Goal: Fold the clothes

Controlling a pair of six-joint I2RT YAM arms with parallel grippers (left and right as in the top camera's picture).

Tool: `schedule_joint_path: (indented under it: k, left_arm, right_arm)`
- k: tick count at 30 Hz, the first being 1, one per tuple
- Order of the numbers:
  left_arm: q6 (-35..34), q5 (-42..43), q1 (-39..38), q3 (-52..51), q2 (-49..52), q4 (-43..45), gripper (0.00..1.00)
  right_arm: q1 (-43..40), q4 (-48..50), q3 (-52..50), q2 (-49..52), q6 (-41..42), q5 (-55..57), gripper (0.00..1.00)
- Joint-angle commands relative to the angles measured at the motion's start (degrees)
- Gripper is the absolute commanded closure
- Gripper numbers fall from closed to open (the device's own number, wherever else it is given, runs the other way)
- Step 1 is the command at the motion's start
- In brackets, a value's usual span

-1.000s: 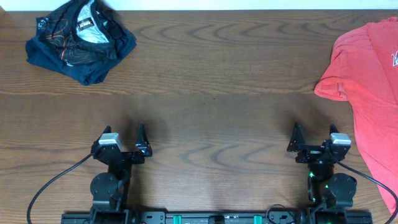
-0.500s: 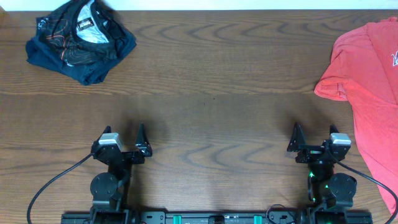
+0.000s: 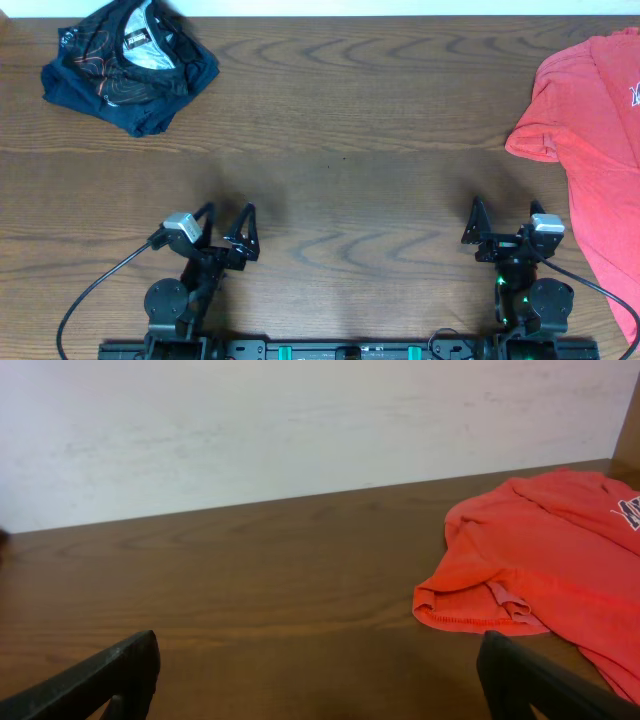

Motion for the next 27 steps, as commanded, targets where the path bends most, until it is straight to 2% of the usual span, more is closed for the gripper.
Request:
schedule_joint_path:
  k: [1,5,8,11,17,21,27]
  left_arm:
    - [-7.7,7.6,-0.3,-0.9,-0.3,-1.7,0.02]
    - [-11.1,7.8,-0.3,-0.9,-0.3,0.7,0.02]
    - [-10.9,8.4,-0.3,-0.9,-0.3,3.0,0.02]
    - [-5.9,9.7,-0.3,0.3,-0.3,5.9,0.02]
    - [4.6,9.7,-0.3,8.7,3.2,3.2,0.02]
    - [9.7,9.7,-0.3,18.2,13.4,-2.8,0.02]
    - [17.2,10.7,-0.7,39.6,36.6,-17.4,0.02]
  right_arm:
    - [-0.5,-0.2,-0.2,-0.3,-0.9,0.3,0.01]
    - [-0.5,-0.2,-0.2,-0.3,-0.9,0.3,0.01]
    - [-0.5,-0.2,-0.2,-0.3,-0.9,0.3,0.01]
    - [-0.5,-0.2,-0.2,-0.3,-0.9,0.3,0.01]
    - [-0.5,-0.2,-0.2,-0.3,-0.9,0.3,0.01]
    - [-0.5,-0.2,-0.2,-0.3,-0.9,0.3,0.01]
    - [-0.5,-0.2,-0.2,-0.3,-0.9,0.3,0.01]
